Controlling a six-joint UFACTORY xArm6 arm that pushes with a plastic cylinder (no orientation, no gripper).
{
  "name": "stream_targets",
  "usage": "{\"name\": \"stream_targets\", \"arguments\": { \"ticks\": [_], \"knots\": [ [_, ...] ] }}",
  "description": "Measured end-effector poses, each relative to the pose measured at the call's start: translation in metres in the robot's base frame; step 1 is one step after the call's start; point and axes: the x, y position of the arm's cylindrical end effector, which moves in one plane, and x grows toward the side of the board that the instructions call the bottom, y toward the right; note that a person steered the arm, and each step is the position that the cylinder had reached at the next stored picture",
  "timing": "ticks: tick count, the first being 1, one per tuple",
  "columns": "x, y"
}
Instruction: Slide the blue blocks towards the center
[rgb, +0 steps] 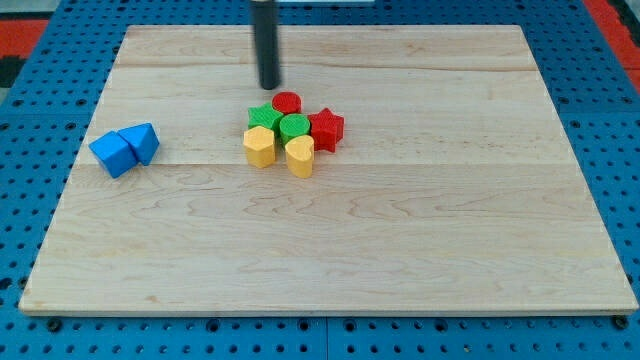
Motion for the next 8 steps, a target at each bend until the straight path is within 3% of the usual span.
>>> {"name": "stream_targets", "arguments": {
  "ticks": [1,3,6,7,8],
  "knots": [
    [0.036,-0.082],
    [0.147,-0.17],
    [0.236,-0.153],
    [0.235,-0.115],
    [0.207,-0.107]
  ]
}}
